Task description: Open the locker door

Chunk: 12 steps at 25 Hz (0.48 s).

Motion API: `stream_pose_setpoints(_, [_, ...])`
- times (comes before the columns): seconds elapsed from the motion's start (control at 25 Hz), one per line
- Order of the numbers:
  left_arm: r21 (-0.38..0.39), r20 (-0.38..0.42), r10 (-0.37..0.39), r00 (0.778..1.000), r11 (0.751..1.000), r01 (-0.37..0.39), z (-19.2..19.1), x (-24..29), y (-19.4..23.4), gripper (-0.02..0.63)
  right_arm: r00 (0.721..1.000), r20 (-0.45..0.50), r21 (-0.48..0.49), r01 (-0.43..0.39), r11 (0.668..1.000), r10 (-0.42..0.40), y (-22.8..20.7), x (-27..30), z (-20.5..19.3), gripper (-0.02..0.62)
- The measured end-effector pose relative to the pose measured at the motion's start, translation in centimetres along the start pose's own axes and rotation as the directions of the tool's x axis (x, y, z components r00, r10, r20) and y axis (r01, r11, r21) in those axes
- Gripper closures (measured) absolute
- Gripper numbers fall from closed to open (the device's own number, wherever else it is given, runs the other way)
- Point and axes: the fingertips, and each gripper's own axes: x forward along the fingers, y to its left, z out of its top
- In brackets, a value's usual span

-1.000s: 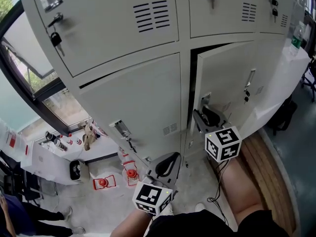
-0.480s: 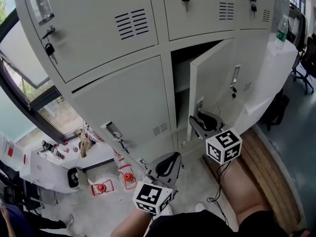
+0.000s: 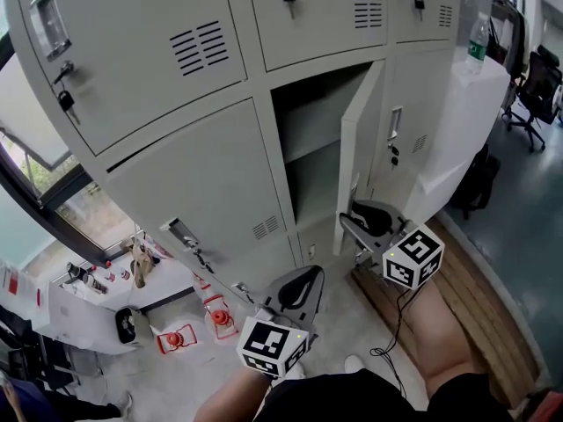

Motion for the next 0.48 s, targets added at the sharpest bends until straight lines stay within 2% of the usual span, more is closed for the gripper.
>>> stream_pose_setpoints(0.2, [0.005,0.002,-0.045,0.999,0.999,0.045,0.2,1.3,-1.5,0.586,1.0,0.0,-0.004,-0.028,1.0,0.028,-0.6,-2.2,-0.1,0.423])
stream_pose_setpoints(0.48, [0.01,0.001,-0.109,0.994,0.994,0.109,0.3,2.9,-3.5,0.586,1.0,-0.015,-0.015,-0.001,1.0,0.001,-1.7,-5.3,-0.4,0.411])
